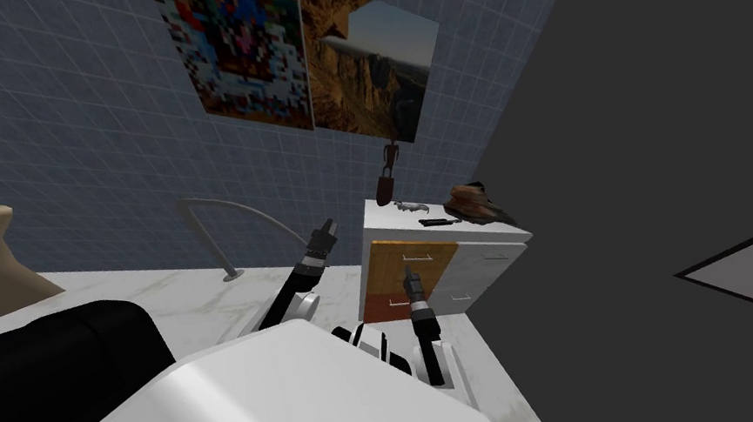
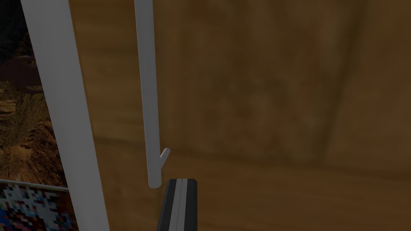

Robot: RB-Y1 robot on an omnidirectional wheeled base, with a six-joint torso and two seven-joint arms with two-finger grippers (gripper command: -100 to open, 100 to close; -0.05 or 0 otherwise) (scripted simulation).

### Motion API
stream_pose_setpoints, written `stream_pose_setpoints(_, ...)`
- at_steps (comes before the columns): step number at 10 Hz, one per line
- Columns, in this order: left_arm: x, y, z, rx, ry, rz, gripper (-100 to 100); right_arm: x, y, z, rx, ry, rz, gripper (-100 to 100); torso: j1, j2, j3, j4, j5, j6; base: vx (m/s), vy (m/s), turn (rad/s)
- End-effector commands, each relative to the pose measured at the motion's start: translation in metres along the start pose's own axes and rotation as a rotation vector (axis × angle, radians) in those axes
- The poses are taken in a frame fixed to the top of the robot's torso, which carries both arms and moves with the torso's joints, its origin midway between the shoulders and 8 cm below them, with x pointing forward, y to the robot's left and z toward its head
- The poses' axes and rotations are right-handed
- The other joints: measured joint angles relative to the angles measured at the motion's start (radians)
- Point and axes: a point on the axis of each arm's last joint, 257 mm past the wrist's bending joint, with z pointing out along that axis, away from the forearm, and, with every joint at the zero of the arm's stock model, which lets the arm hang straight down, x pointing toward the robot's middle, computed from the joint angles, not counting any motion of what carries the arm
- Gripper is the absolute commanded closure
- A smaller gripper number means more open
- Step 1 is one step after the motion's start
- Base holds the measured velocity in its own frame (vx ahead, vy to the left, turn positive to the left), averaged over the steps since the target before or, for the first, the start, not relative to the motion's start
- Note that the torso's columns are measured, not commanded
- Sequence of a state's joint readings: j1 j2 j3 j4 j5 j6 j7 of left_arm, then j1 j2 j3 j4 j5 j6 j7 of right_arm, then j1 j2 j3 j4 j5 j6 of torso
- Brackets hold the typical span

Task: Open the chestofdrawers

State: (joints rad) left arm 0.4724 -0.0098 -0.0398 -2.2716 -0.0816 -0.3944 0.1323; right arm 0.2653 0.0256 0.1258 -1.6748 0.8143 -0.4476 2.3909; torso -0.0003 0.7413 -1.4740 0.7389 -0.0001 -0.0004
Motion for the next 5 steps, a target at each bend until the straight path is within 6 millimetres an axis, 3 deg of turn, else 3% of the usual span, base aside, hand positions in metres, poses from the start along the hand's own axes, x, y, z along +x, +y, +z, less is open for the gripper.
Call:
stream_pose_setpoints(1,0.000,0.000,0.000,0.000,0.000,0.000,0,0.011,0.007,-0.009,-0.027,-0.029,-0.062,-100,0.000,0.000,0.000,0.000,0.000,0.000,0.000,0.000,0.000)
stream_pose_setpoints(5,0.000,0.000,0.000,0.000,0.000,0.000,0,0.025,0.014,-0.019,-0.059,-0.063,-0.146,-100,0.000,-0.004,-0.002,-0.001,0.000,0.000,0.000,0.000,0.000)
